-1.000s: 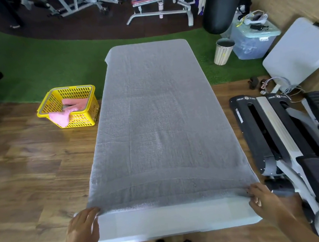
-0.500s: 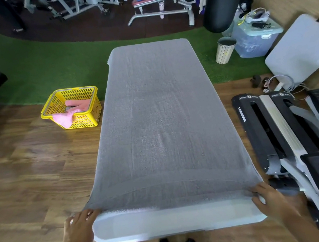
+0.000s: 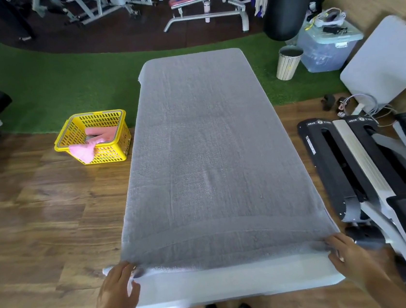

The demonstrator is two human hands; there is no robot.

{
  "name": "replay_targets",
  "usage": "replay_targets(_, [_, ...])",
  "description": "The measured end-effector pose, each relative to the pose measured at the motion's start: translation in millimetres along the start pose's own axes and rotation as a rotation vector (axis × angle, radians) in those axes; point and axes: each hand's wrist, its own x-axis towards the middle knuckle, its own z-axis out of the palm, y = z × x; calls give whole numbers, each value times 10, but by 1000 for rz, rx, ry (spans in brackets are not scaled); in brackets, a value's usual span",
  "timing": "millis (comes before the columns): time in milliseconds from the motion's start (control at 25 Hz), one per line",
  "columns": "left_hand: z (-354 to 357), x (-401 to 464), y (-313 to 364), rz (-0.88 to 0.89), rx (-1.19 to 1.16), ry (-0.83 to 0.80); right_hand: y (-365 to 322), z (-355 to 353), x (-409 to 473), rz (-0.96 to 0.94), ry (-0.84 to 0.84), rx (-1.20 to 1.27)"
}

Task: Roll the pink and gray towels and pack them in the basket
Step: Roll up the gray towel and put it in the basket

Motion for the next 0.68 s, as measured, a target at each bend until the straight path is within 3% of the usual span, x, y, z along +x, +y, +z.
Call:
replay_targets(240, [108, 39, 61, 28, 81, 8, 177, -34, 17, 96, 32, -8])
replay_targets(480, [-66, -79, -119, 42, 189, -144, 150, -19, -12, 60, 21, 23])
replay_targets(680, [-82, -71, 13, 48, 135, -41, 182, 100, -70, 135, 47, 15])
